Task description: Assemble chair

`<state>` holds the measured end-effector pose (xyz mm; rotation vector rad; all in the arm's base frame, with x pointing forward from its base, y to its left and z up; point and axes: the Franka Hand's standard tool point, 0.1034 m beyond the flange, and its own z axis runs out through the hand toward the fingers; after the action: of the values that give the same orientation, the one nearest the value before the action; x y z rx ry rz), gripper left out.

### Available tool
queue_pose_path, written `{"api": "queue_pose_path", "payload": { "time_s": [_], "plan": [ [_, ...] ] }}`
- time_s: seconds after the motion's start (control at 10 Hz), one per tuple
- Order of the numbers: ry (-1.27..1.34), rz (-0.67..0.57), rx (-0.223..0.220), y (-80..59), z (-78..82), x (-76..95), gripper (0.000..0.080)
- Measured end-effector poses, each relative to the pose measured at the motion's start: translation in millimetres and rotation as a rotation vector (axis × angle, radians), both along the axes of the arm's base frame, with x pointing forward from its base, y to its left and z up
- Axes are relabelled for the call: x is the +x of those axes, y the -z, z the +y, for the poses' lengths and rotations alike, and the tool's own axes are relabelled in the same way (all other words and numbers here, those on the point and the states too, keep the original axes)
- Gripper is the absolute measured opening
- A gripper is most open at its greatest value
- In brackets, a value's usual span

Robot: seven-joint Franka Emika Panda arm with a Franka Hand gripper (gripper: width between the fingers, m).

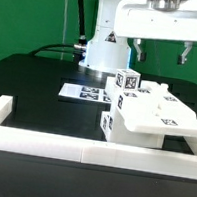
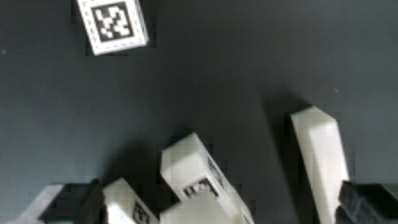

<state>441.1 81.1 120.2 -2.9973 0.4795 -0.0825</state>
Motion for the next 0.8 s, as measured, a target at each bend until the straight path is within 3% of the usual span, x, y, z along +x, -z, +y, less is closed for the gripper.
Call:
{"api": "queue_pose_path", "payload": {
  "time_s": [0.3,0.7,0.8],
  "plan": [
    [-0.037,0.018,-0.019,14.5,2.7,-14.6,0.0649],
    [-0.051,0.019,-0.024,16.8,3.0,-15.8,0.0649],
    [-0.089,0.023,-0.034,22.7,1.1,-19.7,0.0649]
  ]
}}
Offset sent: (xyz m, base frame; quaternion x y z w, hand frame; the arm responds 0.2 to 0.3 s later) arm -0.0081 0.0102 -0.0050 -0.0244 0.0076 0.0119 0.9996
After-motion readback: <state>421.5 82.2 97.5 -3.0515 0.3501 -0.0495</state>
